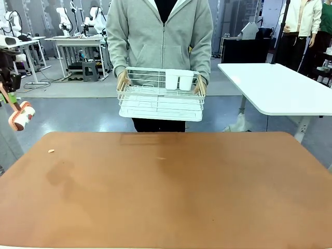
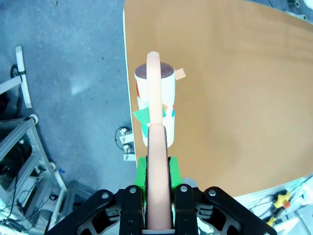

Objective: Clean the table.
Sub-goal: Clean the table with the Lint Roller when the human lifts the Dish drying rack.

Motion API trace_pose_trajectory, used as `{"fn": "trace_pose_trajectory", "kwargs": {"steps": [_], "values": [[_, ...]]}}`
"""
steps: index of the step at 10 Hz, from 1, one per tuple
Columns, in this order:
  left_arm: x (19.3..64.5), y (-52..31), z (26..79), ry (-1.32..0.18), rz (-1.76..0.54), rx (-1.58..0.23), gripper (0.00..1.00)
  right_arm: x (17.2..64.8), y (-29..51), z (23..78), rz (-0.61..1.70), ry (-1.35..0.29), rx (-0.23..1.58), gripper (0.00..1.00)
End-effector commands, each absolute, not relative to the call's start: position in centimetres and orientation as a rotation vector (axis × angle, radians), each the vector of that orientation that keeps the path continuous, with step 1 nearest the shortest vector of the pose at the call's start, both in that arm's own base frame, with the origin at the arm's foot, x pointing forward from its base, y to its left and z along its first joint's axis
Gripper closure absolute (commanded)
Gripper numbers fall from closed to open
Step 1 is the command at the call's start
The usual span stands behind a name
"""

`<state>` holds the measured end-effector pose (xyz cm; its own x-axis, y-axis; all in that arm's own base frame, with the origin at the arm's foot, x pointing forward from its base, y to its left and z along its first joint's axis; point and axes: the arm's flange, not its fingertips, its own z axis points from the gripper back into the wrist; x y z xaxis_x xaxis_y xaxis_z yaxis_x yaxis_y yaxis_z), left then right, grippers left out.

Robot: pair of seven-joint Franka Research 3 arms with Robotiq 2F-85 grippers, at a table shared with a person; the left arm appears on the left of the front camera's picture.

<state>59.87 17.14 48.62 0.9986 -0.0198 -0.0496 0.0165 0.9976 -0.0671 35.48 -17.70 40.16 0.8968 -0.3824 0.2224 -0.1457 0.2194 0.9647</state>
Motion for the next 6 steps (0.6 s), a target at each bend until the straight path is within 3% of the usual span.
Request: {"fn": "trace_pose_trajectory", "kwargs": {"steps": [1,6], "values": [[59.8,17.0,46.7,0.086,-0.045,-0.062,0.79,35.5,-17.6,40.4,-0.170,-0.479,1.367,0.00],[61.4,15.2,41.7,0.012,-0.047,-0.048,0.79,35.5,-17.6,40.4,-0.170,-0.479,1.367,0.00]]}}
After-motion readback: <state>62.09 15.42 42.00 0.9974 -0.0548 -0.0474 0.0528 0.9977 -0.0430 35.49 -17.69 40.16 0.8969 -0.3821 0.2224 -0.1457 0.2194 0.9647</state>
